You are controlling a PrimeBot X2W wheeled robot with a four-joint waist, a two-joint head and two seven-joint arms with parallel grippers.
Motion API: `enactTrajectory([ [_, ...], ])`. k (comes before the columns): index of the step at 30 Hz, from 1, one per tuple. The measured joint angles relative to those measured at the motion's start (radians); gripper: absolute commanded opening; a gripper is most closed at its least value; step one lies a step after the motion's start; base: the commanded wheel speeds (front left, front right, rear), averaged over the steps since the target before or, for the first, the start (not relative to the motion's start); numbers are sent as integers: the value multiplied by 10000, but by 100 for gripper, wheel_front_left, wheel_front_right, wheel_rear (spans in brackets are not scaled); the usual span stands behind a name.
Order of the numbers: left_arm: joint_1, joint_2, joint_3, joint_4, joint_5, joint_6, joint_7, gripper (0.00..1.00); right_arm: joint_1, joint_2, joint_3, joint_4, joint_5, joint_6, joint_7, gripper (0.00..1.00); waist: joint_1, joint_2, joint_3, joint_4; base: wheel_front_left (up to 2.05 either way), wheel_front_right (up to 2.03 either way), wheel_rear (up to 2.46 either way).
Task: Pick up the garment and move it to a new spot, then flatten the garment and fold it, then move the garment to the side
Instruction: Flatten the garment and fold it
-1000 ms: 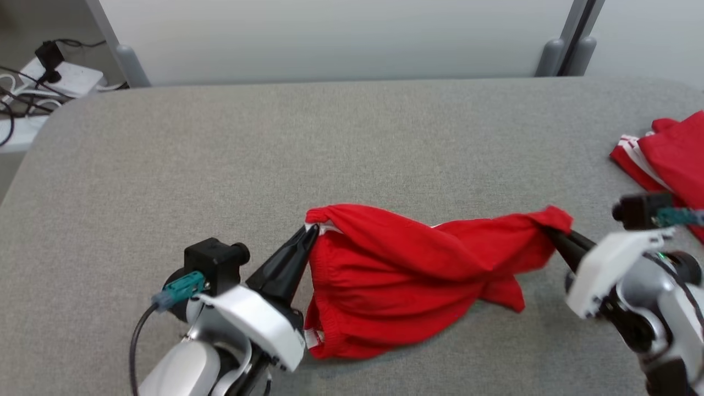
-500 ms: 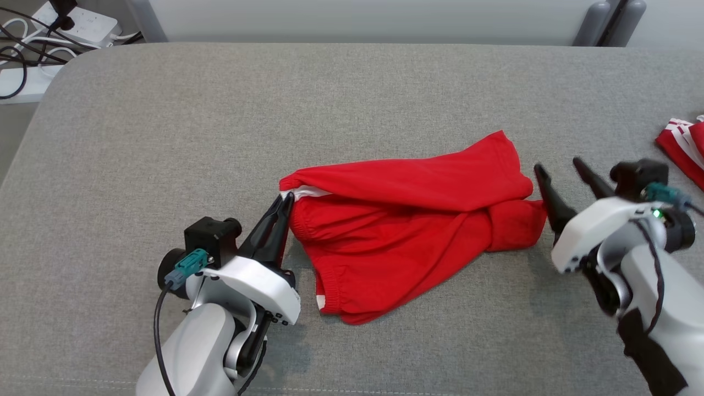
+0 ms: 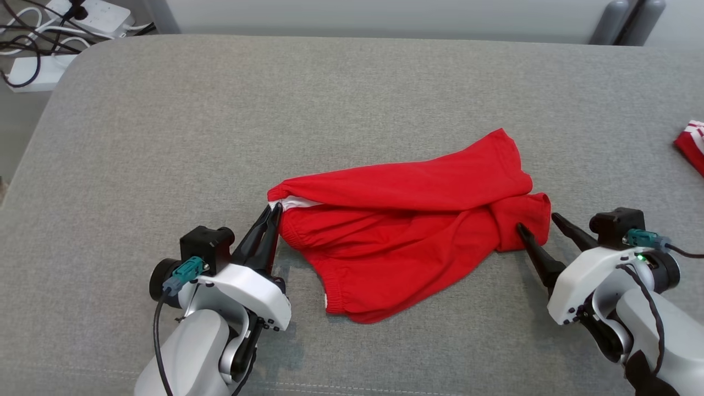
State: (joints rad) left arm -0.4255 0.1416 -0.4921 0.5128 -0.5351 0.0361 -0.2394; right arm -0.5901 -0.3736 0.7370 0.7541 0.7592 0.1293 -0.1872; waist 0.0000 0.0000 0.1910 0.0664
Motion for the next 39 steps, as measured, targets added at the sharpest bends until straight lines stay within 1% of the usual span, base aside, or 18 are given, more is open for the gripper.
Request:
enactTrajectory([
  [5,-39,-8,-117,71,71,-94,-33,0,-569,-17,514,163,412,0,-178,100,0,0,89,265,0,0,0],
  [11,-119,-63,-265,125,107,-178,-35,0,-1169,-42,1172,681,809,0,-190,100,-1,0,211,600,0,0,0],
  [13,-121,-90,-282,148,127,-178,-35,0,-1308,-59,1413,744,978,0,-194,30,0,0,255,674,0,0,0],
  [14,-122,-104,-282,153,130,-178,-35,0,-1383,-63,1528,767,1034,0,-213,0,0,0,272,699,0,0,0],
  [17,-125,-104,-268,151,130,-176,-75,0,-1596,-84,1751,803,1133,0,-322,0,0,0,295,700,0,0,0],
  [19,-125,-88,-211,92,130,-174,-79,0,-1657,-155,1697,807,1223,0,-460,0,0,0,267,660,0,0,0],
  [22,-124,-19,-59,-213,130,-171,-81,0,-1595,-481,1413,709,1319,0,-516,0,0,0,181,585,0,0,0],
  [24,-106,31,40,-527,128,-155,-88,0,-1401,-826,1076,535,1358,0,-527,0,0,0,121,504,0,0,0],
  [27,-9,75,100,-1150,115,-117,-90,0,-491,-1388,439,-151,1461,2,-606,0,0,0,57,313,0,0,0],
  [29,267,82,102,-1603,-23,-132,-71,0,365,-1699,228,-719,1655,2,-608,0,0,0,16,156,0,0,0],
  [31,647,159,50,-2000,-125,-130,224,0,1188,-1952,102,-1329,1858,2,-577,0,0,0,-17,-16,0,0,0],
  [33,1006,351,-35,-2385,-128,-82,506,0,1851,-2199,-40,-1985,2069,2,-188,0,0,0,-38,-179,0,0,0],
  [34,1140,428,-50,-2573,-132,-56,625,0,2131,-2303,-180,-2314,2207,2,58,40,0,0,-40,-254,0,0,0],
  [35,1220,454,-69,-2723,-136,15,698,0,2351,-2408,-286,-2633,2278,2,245,100,0,0,-35,-308,0,0,0],
  [39,1356,512,-111,-3064,-134,184,918,0,2798,-2679,-988,-3927,2268,0,623,100,0,0,-24,-338,0,0,0],
])
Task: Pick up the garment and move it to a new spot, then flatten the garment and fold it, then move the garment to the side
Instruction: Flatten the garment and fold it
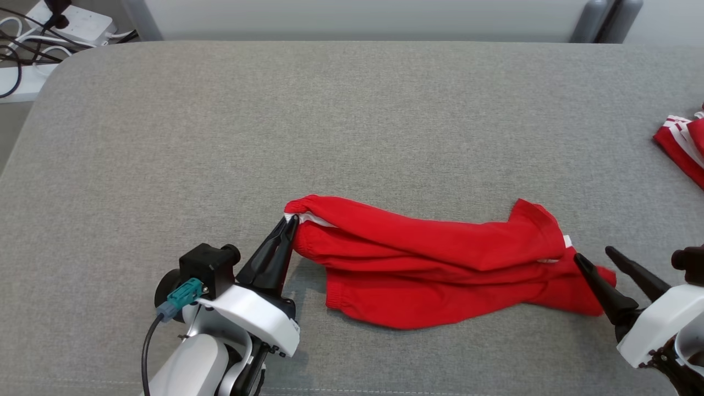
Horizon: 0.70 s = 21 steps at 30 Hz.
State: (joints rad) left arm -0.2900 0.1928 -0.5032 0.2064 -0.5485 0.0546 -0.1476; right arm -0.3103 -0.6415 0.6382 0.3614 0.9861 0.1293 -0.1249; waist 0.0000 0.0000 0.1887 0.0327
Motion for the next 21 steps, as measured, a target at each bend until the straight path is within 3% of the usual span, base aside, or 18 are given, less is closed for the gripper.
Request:
enactTrajectory([
  [5,-3,171,35,13,29,178,17,0,495,-242,-876,-1659,-1127,0,993,100,0,0,17,398,0,0,0],
  [9,-12,182,73,138,29,176,-77,0,575,-98,-1032,-2207,-1653,0,1720,100,0,0,46,577,0,0,0],
  [14,-45,161,56,265,25,173,-117,0,522,157,-892,-2272,-2178,0,2497,100,0,0,105,689,0,0,0],
  [21,-160,102,-88,343,25,167,-128,0,9,362,-531,-1473,-2573,0,2842,100,0,0,160,888,0,0,0],
])
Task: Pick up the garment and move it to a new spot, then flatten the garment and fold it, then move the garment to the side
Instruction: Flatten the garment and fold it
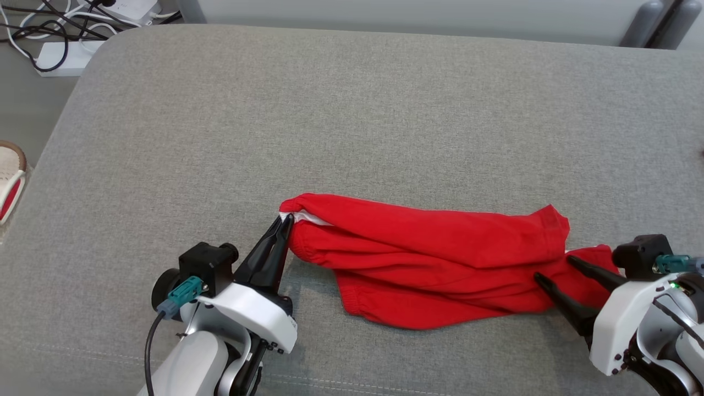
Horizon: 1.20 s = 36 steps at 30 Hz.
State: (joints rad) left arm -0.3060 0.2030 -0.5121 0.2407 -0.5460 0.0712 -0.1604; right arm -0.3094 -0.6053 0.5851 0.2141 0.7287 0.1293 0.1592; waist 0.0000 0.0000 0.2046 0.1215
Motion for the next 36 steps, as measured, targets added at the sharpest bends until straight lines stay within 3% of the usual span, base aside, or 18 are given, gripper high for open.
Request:
enactTrajectory([
  [9,-142,-65,-205,144,2,-77,-44,0,-863,293,706,1360,123,0,-123,100,0,0,-24,130,0,0,0],
  [10,-150,-73,-222,169,2,-98,-44,0,-985,372,846,1490,171,0,-209,62,0,0,-31,140,0,0,0],
  [11,-153,-84,-240,192,2,-98,-46,0,-1125,410,1062,1603,196,0,-282,17,0,0,-38,151,0,0,0],
  [12,-174,-119,-267,251,2,-100,-46,0,-1335,414,1381,1743,209,0,-468,0,0,0,-66,168,0,0,0],
  [24,-280,138,-201,247,-109,-318,-140,0,-2148,153,1373,1873,1425,0,-2050,0,0,0,-697,-198,0,0,0],
  [32,-1083,882,15,-736,-1001,-1436,1012,0,-3196,-629,882,1689,1900,2,-2420,0,0,0,-1496,-672,0,0,0],
  [36,-1769,1225,19,-1701,-2433,-1887,1923,0,-3845,-892,598,1547,1904,2,-2638,0,0,0,-1915,-861,0,0,0],
])
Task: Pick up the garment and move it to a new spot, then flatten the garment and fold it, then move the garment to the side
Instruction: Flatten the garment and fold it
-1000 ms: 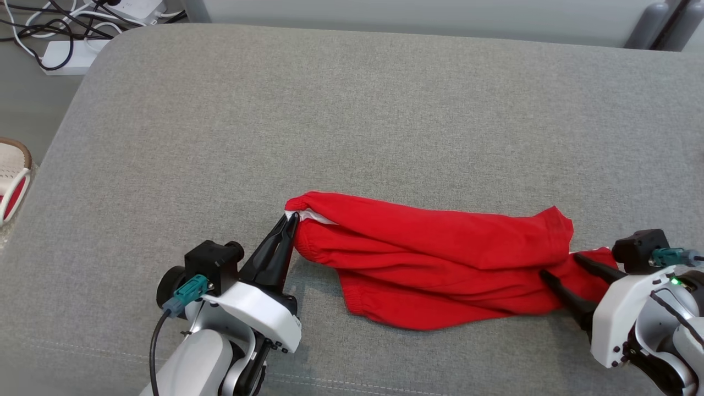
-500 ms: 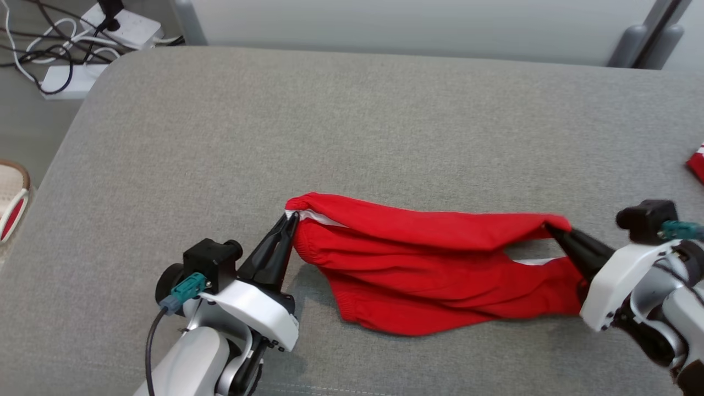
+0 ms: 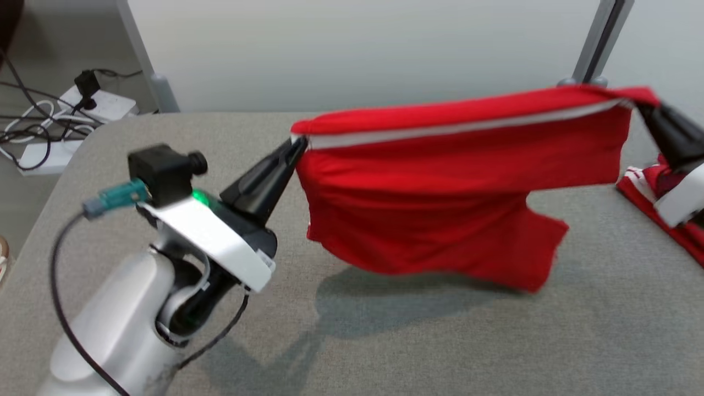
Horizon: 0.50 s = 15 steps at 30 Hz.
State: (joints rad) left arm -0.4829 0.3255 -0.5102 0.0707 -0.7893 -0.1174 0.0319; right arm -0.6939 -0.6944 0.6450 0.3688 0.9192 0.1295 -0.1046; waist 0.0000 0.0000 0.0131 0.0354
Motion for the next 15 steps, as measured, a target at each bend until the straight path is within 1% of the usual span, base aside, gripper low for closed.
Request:
enactTrajectory([
  [4,-664,219,82,-1018,-1590,-61,708,0,-521,-339,-286,-136,-61,0,-23,0,0,0,-280,-165,0,0,0],
  [7,-1020,384,100,-1766,-2690,-61,1179,0,-593,-610,-692,-403,-71,0,-119,0,0,0,-395,-231,0,0,0],
  [10,-1168,405,201,-2508,-3845,-61,1592,0,-593,-968,-1321,-805,-142,4,-115,0,-1,0,-465,-285,0,0,0],
  [13,-1200,387,360,-3049,-4811,-58,2057,0,-549,-1373,-2155,-1383,-142,15,27,0,0,0,-460,-337,0,0,0],
  [15,-1200,360,420,-3289,-5335,88,2303,0,-465,-1511,-2665,-1774,-132,15,336,0,0,0,-414,-366,0,0,0],
])
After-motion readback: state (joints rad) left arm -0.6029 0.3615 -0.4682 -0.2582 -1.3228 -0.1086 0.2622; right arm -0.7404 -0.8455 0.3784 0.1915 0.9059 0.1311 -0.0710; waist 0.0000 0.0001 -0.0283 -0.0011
